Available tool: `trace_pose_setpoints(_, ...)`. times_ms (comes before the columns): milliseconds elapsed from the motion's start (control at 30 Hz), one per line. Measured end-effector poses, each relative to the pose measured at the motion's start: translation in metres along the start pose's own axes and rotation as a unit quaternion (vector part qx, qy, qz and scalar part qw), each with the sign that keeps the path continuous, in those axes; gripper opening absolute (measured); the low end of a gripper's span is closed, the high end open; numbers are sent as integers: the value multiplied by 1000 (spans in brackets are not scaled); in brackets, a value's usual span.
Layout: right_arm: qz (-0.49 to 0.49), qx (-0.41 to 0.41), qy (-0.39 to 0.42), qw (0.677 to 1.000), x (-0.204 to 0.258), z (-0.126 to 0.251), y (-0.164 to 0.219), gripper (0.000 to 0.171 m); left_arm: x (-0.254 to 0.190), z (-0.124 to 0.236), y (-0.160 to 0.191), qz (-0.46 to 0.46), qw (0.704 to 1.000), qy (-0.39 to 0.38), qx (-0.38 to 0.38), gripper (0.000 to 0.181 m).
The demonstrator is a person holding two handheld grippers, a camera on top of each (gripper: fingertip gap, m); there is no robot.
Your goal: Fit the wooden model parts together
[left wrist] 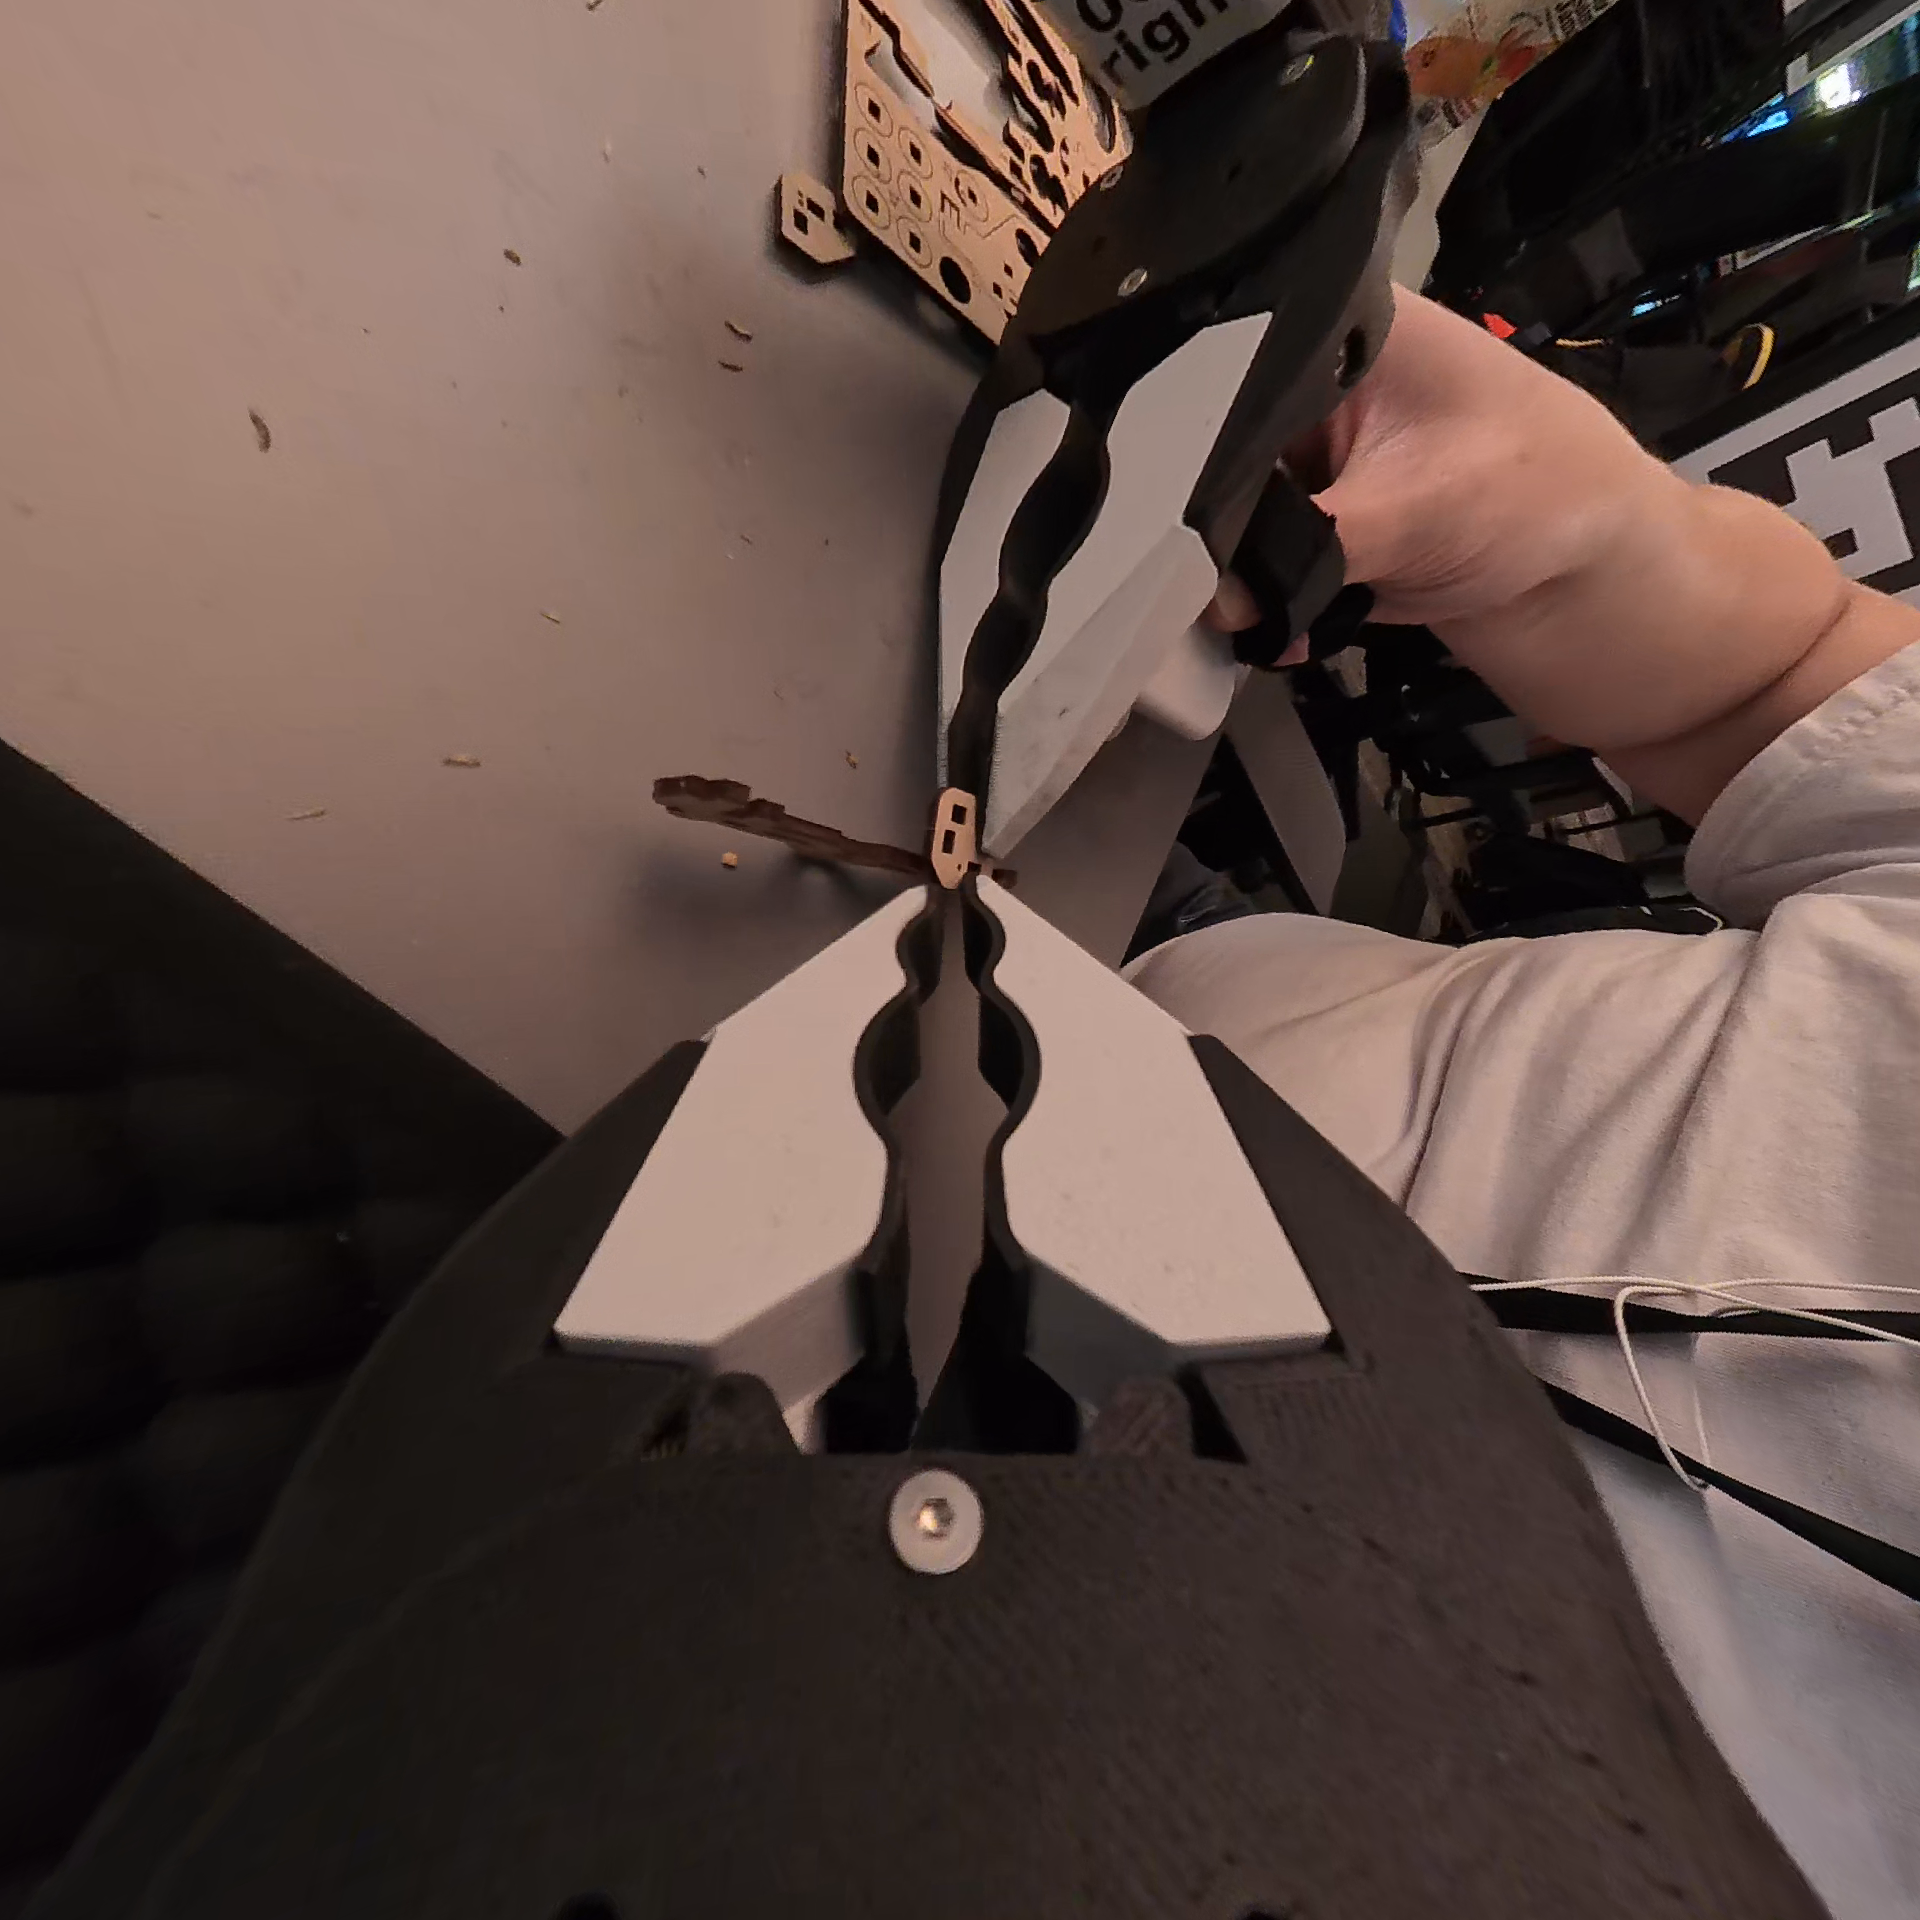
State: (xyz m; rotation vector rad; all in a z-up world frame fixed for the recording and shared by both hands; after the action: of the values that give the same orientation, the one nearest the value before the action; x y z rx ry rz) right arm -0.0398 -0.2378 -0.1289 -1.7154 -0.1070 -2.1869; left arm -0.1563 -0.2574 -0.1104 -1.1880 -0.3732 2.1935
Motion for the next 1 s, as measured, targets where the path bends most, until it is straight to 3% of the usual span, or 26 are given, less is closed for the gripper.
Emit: trace_pose_setpoints(1000,19,32,2,999,-3,-1,-3,3,8,-2,-3,67,995,66,19,0)
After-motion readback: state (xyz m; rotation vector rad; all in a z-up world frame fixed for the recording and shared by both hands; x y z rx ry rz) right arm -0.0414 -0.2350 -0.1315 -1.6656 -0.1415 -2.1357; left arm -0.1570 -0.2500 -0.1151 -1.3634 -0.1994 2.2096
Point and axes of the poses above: each gripper's, where its closed fingertips meet, z back along the fingers, y out of its underside, x = y × z across the jaws, the point moved 7 cm from there along z, back along the fingers
